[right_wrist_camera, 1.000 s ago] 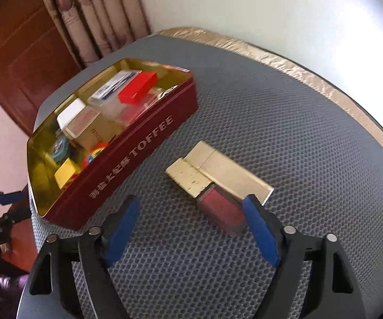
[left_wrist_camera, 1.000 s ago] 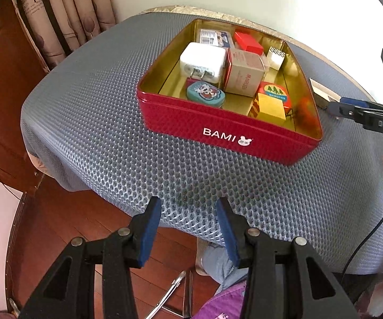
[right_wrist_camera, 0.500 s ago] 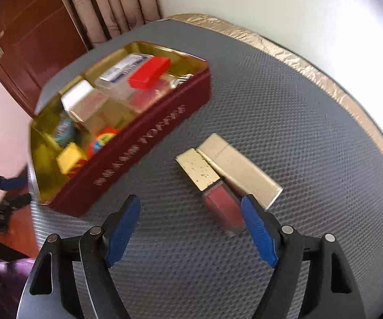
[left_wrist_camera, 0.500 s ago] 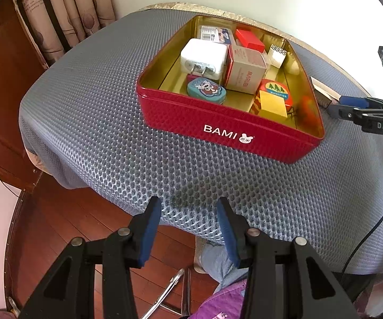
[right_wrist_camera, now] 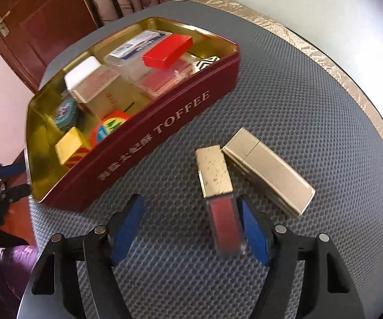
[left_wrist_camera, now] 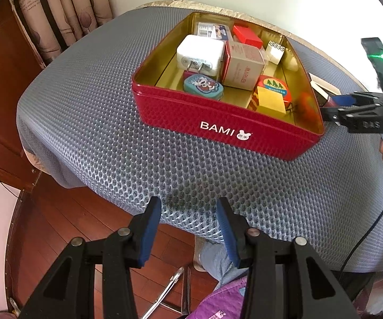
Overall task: Organize rigid objects
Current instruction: 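Move the right gripper to the gold lipstick case and grasp it, then grasp the silver ribbed lighter with the left gripper while the right holds the lipstick case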
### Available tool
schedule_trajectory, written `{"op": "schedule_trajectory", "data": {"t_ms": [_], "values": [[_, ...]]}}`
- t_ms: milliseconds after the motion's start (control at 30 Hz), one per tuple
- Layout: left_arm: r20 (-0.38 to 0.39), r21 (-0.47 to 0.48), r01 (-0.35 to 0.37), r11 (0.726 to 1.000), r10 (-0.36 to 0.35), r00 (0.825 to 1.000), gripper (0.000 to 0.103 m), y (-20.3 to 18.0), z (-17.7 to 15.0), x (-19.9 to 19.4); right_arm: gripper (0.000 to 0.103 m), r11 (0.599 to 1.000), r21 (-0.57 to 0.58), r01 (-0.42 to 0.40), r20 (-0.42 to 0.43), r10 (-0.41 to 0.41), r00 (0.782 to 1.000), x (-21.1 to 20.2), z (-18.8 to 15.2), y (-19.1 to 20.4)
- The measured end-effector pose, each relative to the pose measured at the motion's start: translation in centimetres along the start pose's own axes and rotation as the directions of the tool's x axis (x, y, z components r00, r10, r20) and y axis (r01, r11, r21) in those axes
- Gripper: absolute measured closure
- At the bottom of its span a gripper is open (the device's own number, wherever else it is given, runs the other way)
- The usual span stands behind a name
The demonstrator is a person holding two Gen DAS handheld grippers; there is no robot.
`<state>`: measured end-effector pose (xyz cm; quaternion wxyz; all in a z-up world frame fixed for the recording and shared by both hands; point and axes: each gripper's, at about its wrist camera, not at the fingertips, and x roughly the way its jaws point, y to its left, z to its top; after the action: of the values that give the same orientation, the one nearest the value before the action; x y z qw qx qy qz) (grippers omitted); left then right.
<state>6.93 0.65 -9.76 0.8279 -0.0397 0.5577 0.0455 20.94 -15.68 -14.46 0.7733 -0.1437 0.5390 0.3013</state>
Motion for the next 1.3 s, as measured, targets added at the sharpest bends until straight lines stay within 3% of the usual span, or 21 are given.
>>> {"op": "schedule_trajectory", "data": {"t_ms": [67,200,300,467,667,833,933,1000,1067,1167,1267,1300], "values": [[0.020,0.013,0.003,1.000,-0.003,1.000,0.059,-0.1,0.0,-0.4,0.041,1.000,0.008,0.002,0.008,-0.003,1.000,0.1,0.5,-0.2],[0.053,0.046,0.034,0.998,-0.037,0.998,0.059,-0.7,0.0,-1.1,0.069,0.999,0.039,0.038,0.008,-0.039,0.999,0.1,0.9,-0.9],[0.066,0.074,0.041,0.996,-0.046,0.997,0.059,-1.1,-0.1,-1.5,0.084,0.993,0.094,0.078,0.004,-0.079,0.997,-0.1,0.8,-1.5],[0.098,0.092,0.053,0.994,-0.062,0.993,0.059,-1.5,-0.2,-2.3,0.084,0.982,0.099,0.159,0.014,-0.161,0.987,-0.8,-0.6,-0.2],[0.159,0.181,0.097,0.979,-0.126,0.979,0.059,-3.3,-1.0,-4.2,0.085,0.950,0.237,0.203,0.031,-0.216,0.976,-3.3,-6.5,-1.9],[0.212,0.329,0.100,0.939,-0.176,0.961,0.059,-6.7,-2.1,-6.1,0.085,0.899,0.377,0.223,0.034,-0.254,0.967,-5.5,-11.9,-5.2],[0.121,0.392,0.221,0.893,-0.289,0.950,0.059,-9.0,-1.6,-6.4,0.085,0.870,0.432,0.237,0.026,-0.275,0.961,-6.4,-14.4,-7.0],[0.034,0.373,0.332,0.866,-0.371,0.928,0.059,-10.8,-0.1,-6.2,0.085,0.860,0.447,0.247,0.023,-0.288,0.957,-6.8,-15.4,-7.5],[-0.012,0.351,0.372,0.859,-0.393,0.919,0.059,-12.7,1.3,-6.0,0.085,0.855,0.454,0.250,0.027,-0.294,0.955,-6.9,-16.1,-7.5],[-0.074,0.256,0.425,0.868,-0.420,0.904,0.059,-15.4,4.9,-4.8,0.084,0.856,0.468,0.220,0.062,-0.280,0.958,-7.0,-16.4,-8.0],[-0.099,0.124,0.413,0.902,-0.403,0.910,0.059,-17.9,8.9,-2.5,0.084,0.854,0.487,0.183,0.106,-0.266,0.958,-7.5,-17.7,-8.5],[-0.109,0.062,0.422,0.904,-0.414,0.904,0.059,-18.7,10.4,-1.4,0.084,0.854,0.492,0.169,0.120,-0.260,0.958,-7.6,-18.0,-8.6]]}}
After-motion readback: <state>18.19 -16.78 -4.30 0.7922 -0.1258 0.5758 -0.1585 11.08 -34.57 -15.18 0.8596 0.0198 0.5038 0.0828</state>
